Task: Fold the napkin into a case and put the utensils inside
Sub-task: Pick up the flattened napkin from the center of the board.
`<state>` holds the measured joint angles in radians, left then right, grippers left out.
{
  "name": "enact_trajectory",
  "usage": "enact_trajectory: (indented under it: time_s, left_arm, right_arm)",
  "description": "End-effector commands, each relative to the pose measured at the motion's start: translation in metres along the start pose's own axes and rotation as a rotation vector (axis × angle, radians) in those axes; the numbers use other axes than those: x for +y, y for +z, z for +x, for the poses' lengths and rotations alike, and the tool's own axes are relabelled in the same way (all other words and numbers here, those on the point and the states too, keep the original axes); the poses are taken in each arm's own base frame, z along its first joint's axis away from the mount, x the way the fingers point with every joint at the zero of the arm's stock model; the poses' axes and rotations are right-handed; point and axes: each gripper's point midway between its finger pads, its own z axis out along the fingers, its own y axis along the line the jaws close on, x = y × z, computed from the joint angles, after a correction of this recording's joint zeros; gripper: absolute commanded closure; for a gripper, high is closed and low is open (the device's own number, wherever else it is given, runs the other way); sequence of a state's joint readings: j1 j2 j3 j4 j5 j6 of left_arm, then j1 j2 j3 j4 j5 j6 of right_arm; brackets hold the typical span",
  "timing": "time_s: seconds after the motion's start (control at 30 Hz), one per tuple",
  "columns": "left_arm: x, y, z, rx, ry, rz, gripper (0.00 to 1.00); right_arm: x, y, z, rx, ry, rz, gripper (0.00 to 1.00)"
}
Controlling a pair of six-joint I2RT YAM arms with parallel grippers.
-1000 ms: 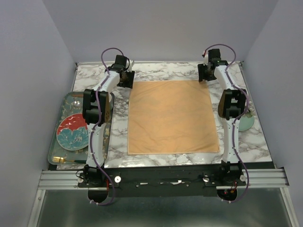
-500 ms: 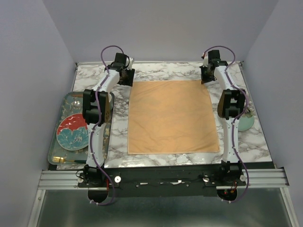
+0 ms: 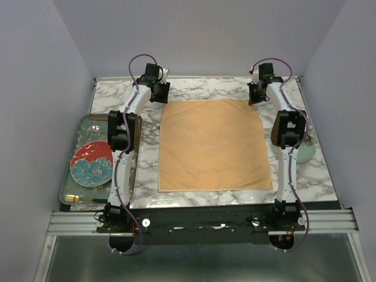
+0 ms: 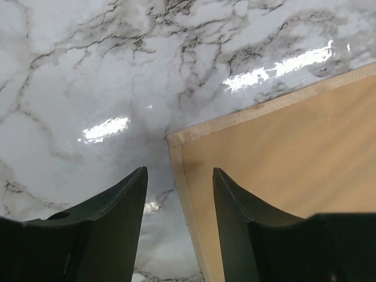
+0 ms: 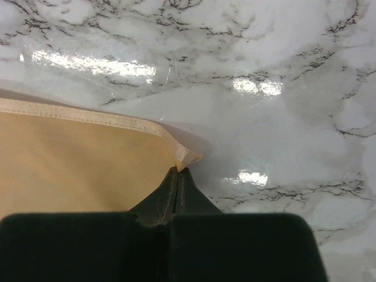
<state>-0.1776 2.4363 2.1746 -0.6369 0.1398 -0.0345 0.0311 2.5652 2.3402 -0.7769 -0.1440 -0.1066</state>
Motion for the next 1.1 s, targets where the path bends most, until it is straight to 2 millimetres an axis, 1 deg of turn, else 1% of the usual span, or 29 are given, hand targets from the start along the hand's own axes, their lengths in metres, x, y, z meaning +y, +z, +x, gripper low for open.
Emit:
enact_trajectory:
  time_s: [0.0,0.13,0.27,0.47,0.53,0.57,0.6,0.67,0.7,0.73,0.77,0.8,0.83,0.87,0.9,0.93,0.97,1.0,1.03,1.07]
  left_arm:
    - [-0.012,0.019,0.0,0.035,0.01,0.013,0.44]
    - [-0.015,0.023,0.003,0.056,0.023,-0.012,0.45]
    - [-0.023,0.026,0.016,0.103,0.055,-0.007,0.47]
    - [-0.027,0.03,0.032,0.16,0.075,-0.041,0.47]
    - [-0.027,0.03,0.034,0.168,0.075,-0.039,0.51]
    - [-0.027,0.03,0.035,0.168,0.075,-0.041,0.57]
    - [-0.027,0.028,0.035,0.166,0.075,-0.041,0.61]
    - [-0.027,0.027,0.029,0.139,0.081,-0.039,0.68]
    - [-0.028,0.023,0.026,0.128,0.084,-0.038,0.77]
    - [-0.029,0.022,0.017,0.089,0.085,-0.038,0.81]
    - [-0.03,0.02,0.013,0.072,0.086,-0.032,0.84]
    - [-0.03,0.014,0.004,0.046,0.111,-0.031,0.94]
    - [-0.031,0.012,-0.005,0.014,0.115,-0.03,0.99]
    - [-0.031,0.008,-0.011,-0.006,0.112,-0.028,1.0]
    - [-0.034,-0.001,-0.02,-0.032,0.112,-0.024,1.0]
    - [-0.036,-0.005,-0.029,-0.067,0.115,-0.018,1.0]
    - [-0.038,-0.011,-0.034,-0.086,0.118,-0.012,1.0]
    - [-0.04,-0.022,-0.037,-0.102,0.126,-0.003,1.0]
    - [-0.042,-0.029,-0.047,-0.149,0.135,0.0,1.0]
    - [-0.043,-0.035,-0.05,-0.167,0.143,0.004,1.0]
  right_arm:
    - [0.008,-0.02,-0.01,-0.034,-0.023,-0.031,1.0]
    - [0.008,-0.023,-0.01,-0.035,-0.022,-0.033,0.99]
    - [0.01,-0.03,-0.011,-0.037,-0.018,-0.042,0.99]
    - [0.017,-0.041,-0.015,-0.047,-0.024,-0.066,0.99]
    - [0.019,-0.043,-0.015,-0.048,-0.029,-0.075,0.99]
    - [0.02,-0.045,-0.015,-0.051,-0.032,-0.08,0.99]
    - [0.022,-0.046,-0.015,-0.052,-0.033,-0.09,1.0]
    - [0.023,-0.048,-0.014,-0.051,-0.034,-0.103,0.99]
    - [0.026,-0.052,-0.016,-0.058,-0.036,-0.115,0.99]
    - [0.027,-0.055,-0.017,-0.062,-0.039,-0.121,0.99]
    - [0.028,-0.056,-0.017,-0.063,-0.044,-0.127,0.99]
    - [0.029,-0.061,-0.019,-0.071,-0.047,-0.13,0.99]
    - [0.031,-0.062,-0.019,-0.072,-0.053,-0.137,0.99]
    - [0.031,-0.065,-0.021,-0.079,-0.062,-0.137,0.99]
    - [0.031,-0.068,-0.02,-0.078,-0.065,-0.137,1.0]
    - [0.031,-0.076,-0.024,-0.091,-0.073,-0.132,1.0]
    - [0.032,-0.079,-0.025,-0.096,-0.086,-0.131,0.99]
    - [0.031,-0.082,-0.024,-0.095,-0.09,-0.13,0.99]
    - [0.032,-0.09,-0.025,-0.104,-0.097,-0.127,0.99]
    - [0.033,-0.092,-0.023,-0.103,-0.102,-0.13,1.0]
